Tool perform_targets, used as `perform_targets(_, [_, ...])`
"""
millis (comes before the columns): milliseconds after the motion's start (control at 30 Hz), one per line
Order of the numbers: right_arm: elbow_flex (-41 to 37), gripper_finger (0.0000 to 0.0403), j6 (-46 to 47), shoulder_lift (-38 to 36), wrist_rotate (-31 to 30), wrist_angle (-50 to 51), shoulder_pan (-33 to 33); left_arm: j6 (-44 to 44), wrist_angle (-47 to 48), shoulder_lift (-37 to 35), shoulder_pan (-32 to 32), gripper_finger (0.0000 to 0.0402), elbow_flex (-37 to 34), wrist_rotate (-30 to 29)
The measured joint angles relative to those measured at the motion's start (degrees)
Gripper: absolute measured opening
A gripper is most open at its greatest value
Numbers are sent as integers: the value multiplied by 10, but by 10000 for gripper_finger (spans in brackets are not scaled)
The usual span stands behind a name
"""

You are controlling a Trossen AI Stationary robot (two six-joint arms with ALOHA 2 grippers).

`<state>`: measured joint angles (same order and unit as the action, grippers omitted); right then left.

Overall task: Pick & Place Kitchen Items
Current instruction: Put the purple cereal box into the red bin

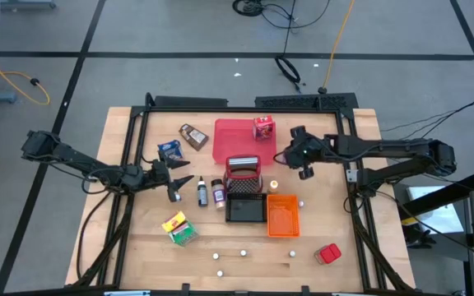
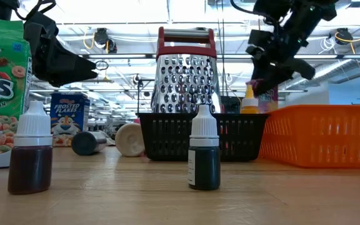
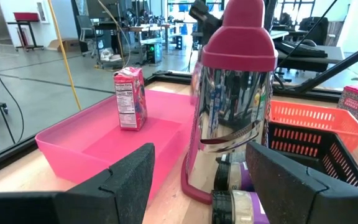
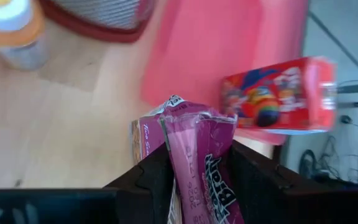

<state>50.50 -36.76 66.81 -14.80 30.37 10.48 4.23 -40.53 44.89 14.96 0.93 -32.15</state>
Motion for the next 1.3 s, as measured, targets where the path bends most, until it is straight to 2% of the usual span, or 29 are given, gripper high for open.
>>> perform_targets(467, [119,134,-2,0,-5,17,0,0,0,0,0,255,0,0])
perform_targets(867, [124,134,1,17,-1,-44,0,0,0,0,0,255,0,0])
perform_targets(1300, [124,134,-9,101,1,-122,41,1,0,0,0,255,0,-4])
